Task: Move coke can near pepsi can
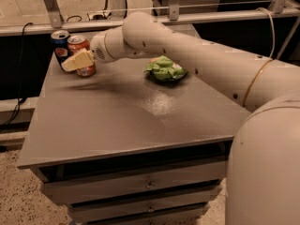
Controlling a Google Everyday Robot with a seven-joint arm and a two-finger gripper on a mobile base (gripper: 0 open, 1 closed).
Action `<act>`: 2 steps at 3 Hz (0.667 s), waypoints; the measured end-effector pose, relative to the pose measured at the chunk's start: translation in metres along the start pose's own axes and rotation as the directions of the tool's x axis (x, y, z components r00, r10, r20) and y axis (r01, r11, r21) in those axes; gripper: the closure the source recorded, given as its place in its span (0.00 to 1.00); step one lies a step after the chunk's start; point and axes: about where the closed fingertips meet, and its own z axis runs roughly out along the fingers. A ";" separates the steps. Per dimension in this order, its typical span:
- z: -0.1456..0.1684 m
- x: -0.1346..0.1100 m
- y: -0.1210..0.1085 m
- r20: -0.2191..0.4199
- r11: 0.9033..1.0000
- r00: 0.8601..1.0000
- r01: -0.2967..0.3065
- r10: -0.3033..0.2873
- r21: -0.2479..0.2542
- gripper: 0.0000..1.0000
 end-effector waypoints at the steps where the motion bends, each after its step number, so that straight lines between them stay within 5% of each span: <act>1: -0.014 0.000 -0.004 -0.003 1.000 1.000 0.018 -0.018 -0.012 0.00; 2: -0.047 0.000 -0.009 0.001 0.996 0.997 0.071 -0.072 -0.060 0.00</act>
Offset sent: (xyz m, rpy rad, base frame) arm -0.0382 -0.1330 0.0555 -0.0624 -0.1138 0.2649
